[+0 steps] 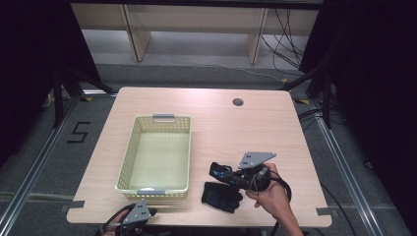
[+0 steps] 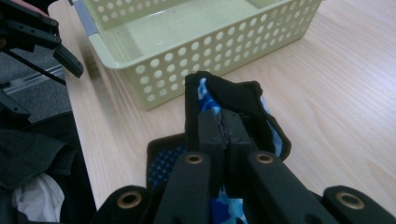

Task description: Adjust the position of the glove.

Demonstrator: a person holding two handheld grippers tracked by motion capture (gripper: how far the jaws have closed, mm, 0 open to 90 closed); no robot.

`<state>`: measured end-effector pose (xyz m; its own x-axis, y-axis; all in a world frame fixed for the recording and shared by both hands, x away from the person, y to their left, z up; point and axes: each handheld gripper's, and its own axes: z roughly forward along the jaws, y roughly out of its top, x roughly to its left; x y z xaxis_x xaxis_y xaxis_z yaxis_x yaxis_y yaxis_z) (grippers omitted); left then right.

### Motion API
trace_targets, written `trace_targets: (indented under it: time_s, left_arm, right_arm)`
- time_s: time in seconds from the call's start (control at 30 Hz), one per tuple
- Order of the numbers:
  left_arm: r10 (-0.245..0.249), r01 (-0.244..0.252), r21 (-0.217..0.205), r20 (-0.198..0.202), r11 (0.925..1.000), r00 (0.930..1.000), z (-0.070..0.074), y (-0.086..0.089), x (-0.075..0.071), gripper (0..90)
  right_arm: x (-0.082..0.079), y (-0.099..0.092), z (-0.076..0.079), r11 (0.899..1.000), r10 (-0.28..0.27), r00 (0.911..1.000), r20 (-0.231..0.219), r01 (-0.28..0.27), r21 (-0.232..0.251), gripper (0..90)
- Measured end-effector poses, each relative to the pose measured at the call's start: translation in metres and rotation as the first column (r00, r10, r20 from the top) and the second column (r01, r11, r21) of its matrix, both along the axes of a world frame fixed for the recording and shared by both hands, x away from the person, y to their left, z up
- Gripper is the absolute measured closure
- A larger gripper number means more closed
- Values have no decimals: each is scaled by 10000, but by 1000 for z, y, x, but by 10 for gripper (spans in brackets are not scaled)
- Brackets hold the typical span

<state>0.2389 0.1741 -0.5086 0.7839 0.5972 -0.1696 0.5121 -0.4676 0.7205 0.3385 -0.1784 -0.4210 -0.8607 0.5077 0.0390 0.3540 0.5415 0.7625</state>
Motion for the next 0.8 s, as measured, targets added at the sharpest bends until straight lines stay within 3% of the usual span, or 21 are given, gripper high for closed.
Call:
trace_targets:
  time_s: [0.03,0.17,0.3,0.47,0.53,0.6,0.7,0.73,0.77,0.8]
  left_arm:
    - [-159,157,211,102,9997,9998,1,1,1,165]
    - [-54,53,-55,-130,10000,9999,0,0,-1,165]
    - [-48,47,-51,-124,10000,9999,0,0,-1,165]
    - [-1,-2,303,102,9995,9999,-1,0,0,164]
    - [-110,110,234,-37,9997,9999,0,1,1,165]
    - [-121,119,147,118,9998,9999,0,2,2,164]
    - [7,-7,25,-112,10000,9999,0,0,0,164]
    - [-112,113,249,-38,9996,9999,0,1,1,165]
    - [38,-38,93,17,9999,10000,0,0,-1,165]
    - [-193,193,76,73,9998,9998,1,1,0,164]
  right_arm:
    - [-2,1,-1,9999,104,9999,-137,-104,-67,897]
    - [-6,6,-8,9992,355,9993,-105,-357,-160,897]
    - [-9,11,-13,9977,559,9984,-121,-563,-375,896]
    - [-13,17,-20,9958,499,9984,-266,-518,-750,896]
    - [-16,20,-24,9949,526,9979,-366,-555,-847,896]
    - [-16,22,-29,9927,706,9968,-381,-740,-955,896]
    - [-19,27,-37,9915,607,9968,-520,-663,-1121,894]
    - [-19,29,-40,9897,737,9957,-566,-801,-1189,894]
    - [-20,30,-42,9877,813,9945,-660,-893,-1280,894]
    - [-20,31,-45,9865,888,9938,-675,-971,-1319,894]
